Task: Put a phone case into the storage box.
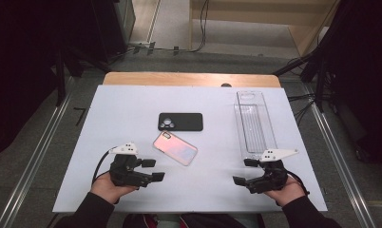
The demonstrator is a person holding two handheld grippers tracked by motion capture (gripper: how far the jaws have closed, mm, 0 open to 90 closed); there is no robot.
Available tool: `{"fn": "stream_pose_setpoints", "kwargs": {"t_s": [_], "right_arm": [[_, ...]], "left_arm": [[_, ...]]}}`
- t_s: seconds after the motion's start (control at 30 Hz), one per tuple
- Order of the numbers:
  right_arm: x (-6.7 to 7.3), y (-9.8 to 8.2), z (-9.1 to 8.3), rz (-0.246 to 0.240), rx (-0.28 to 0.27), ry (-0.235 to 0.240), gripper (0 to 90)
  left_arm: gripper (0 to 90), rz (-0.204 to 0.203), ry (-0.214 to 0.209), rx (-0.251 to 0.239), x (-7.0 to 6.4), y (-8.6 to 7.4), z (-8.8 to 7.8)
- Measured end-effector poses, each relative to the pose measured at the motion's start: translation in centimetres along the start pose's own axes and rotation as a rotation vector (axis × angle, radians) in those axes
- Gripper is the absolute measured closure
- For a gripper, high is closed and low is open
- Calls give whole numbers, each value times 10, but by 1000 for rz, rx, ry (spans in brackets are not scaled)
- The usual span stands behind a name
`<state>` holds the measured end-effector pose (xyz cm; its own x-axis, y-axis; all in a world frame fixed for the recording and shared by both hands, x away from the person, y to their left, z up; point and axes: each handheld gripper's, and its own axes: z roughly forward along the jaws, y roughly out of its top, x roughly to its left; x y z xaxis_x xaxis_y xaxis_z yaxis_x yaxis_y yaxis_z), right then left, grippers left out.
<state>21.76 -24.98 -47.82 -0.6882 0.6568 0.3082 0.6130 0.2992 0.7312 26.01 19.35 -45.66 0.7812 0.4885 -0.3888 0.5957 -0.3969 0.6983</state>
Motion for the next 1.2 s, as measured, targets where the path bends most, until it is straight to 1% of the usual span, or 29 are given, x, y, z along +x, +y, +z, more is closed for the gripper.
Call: {"fn": "stream_pose_setpoints", "kwargs": {"t_s": [0.07, 0.13, 0.23, 0.33, 0.37, 0.43, 0.5, 0.57, 0.6, 0.7, 0.73, 0.77, 0.93, 1.0, 1.03, 1.07, 1.1, 1.17, 1.2], "right_arm": [[-2, 0, -1, 14, -5, 4, 124], [-3, 0, -1, 20, -8, 3, 124], [-3, 0, -1, 19, -2, 0, 124], [-3, 0, 0, 22, 11, 6, 124], [-3, 1, 0, 29, 12, 6, 124], [-3, 1, 0, 28, 12, 2, 124], [-1, 6, -2, 29, 1, 0, 124], [1, 13, -1, 33, -8, 6, 124], [1, 13, -1, 33, -8, 6, 124], [9, 21, 3, 14, -12, 22, 125], [13, 27, 7, -13, -9, 25, 124], [15, 30, 8, -19, -10, 27, 124], [21, 40, 15, -38, -19, 33, 124], [23, 46, 19, -52, -20, 33, 124], [26, 52, 23, -57, -23, 35, 125], [26, 52, 23, -57, -23, 35, 125], [26, 55, 26, -62, -23, 37, 124], [26, 63, 34, -56, -26, 48, 124], [26, 63, 34, -56, -26, 48, 124]], "left_arm": [[288, 1, 20, -14, 2, -3, -6], [289, -10, 35, -26, 6, -4, -9], [289, -30, 34, -31, 10, -5, -10], [289, -26, 31, -26, 12, -5, -9], [288, -33, 31, -24, 13, -5, -8], [288, -36, 29, -24, 14, -5, -9], [289, -36, 26, -23, 14, -5, -9], [289, -38, 32, -18, 14, -4, -9], [289, -38, 34, -17, 14, -4, -9], [288, -32, 32, -18, 13, -4, -9], [288, -31, 31, -18, 13, -4, -9], [289, -31, 32, -18, 13, -5, -9], [288, -34, 30, -26, 14, -4, -11], [289, -34, 30, -26, 14, -4, -11], [288, -32, 29, -25, 14, -4, -11], [288, -34, 29, -25, 13, -4, -10], [289, -33, 29, -26, 13, -4, -10], [289, -33, 28, -27, 13, -4, -11], [289, -34, 27, -28, 13, -4, -11]]}}
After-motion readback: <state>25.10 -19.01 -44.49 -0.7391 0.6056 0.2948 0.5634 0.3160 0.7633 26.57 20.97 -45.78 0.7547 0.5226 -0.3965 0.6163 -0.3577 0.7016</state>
